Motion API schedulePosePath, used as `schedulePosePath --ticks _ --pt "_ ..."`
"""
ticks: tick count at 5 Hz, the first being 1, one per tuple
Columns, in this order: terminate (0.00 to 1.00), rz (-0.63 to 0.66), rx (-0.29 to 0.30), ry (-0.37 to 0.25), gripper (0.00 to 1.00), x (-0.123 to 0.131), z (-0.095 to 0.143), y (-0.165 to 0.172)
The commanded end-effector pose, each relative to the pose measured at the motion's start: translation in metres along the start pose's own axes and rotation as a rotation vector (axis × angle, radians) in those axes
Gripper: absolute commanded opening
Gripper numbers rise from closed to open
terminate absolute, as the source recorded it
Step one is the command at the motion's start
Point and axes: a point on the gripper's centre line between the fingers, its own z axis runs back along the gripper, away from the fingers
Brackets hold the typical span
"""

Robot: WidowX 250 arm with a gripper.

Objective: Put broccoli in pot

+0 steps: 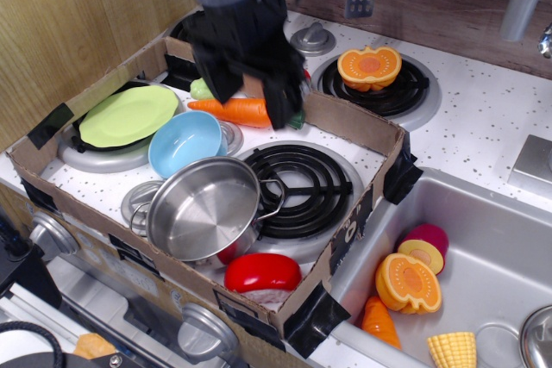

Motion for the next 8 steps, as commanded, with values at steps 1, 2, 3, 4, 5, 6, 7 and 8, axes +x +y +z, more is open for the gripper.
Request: schedulePosePath --ticks 1,2,3,4,5,6,7,8 --pt "0.0 -0.063 0.083 -0.028 1.0 0.032 0.01 0.055" --pt "0.0 -0.107 0.079 -0.039 1.0 0.044 -0.005 0.081" --pt "0.0 -0.144 0.061 -0.064 1.0 0.051 -0.02 0.102" --pt "0.0 -0.174 0.078 -0.086 1.0 0.055 -0.03 0.117" --pt "0.0 -0.174 0.106 -0.105 1.0 0.054 -0.037 0.128" --pt "0.0 -0.175 0.128 -0.116 1.0 0.057 -0.046 0.136" --pt "0.0 -0.184 0.112 -0.12 1.0 0.063 -0.055 0.14" --pt "0.0 -0.183 0.109 -0.123 1.0 0.064 -0.063 0.14"
